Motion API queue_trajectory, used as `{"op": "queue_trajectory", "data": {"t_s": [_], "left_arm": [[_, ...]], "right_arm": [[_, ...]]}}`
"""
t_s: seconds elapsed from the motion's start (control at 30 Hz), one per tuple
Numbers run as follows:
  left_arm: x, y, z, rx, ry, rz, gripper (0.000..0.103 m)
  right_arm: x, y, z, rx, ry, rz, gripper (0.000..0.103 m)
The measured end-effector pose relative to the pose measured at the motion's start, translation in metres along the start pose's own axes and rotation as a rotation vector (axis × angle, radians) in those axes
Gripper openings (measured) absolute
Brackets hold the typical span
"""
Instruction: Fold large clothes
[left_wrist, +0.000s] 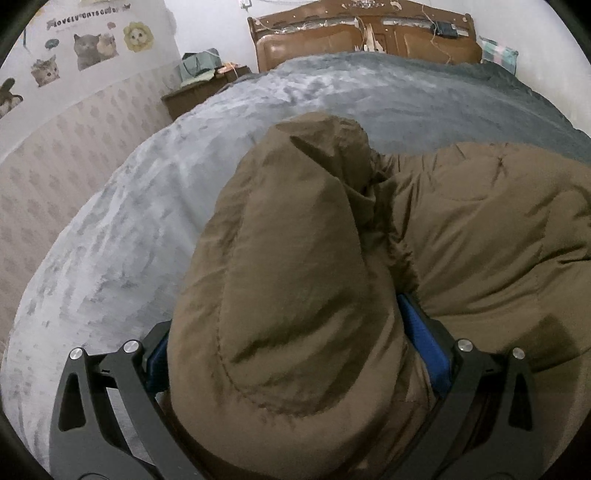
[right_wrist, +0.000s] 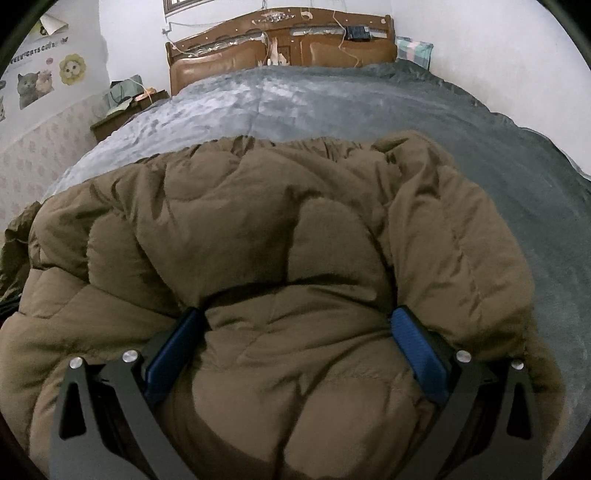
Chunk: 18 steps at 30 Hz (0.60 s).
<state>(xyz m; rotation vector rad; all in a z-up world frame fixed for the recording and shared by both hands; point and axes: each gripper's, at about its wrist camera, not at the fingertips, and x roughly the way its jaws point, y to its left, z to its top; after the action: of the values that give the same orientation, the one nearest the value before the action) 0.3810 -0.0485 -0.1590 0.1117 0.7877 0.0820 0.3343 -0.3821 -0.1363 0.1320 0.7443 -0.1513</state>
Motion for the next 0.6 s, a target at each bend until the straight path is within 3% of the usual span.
{"op": "queue_trajectory", "data": {"t_s": [0.17, 0.27, 0.4, 0.47, 0.6], "left_arm": [[0.001, -0.002, 0.003, 0.004, 0.008, -0.002, 0.100], [-0.017, 0.004, 0.006, 0.003, -0.020, -0.019, 0.100], [-0.064, 0.033, 0.009, -0.020, -0.117, -0.108, 0.100], [-0.089, 0.050, 0.005, 0.001, -0.146, -0.100, 0.100], [-0.093, 0.066, -0.027, 0.058, -0.092, -0.040, 0.100]], "right_arm": [[0.002, 0.001, 0.001, -0.008, 0.007, -0.008, 0.102], [-0.006, 0.004, 0.004, -0.022, 0.007, -0.022, 0.101], [-0.063, -0.007, 0.008, -0.023, -0.061, 0.084, 0.101], [-0.108, -0.026, 0.008, -0.013, -0.132, 0.083, 0.101], [-0.146, -0.065, -0.007, 0.036, -0.128, 0.042, 0.101]]}}
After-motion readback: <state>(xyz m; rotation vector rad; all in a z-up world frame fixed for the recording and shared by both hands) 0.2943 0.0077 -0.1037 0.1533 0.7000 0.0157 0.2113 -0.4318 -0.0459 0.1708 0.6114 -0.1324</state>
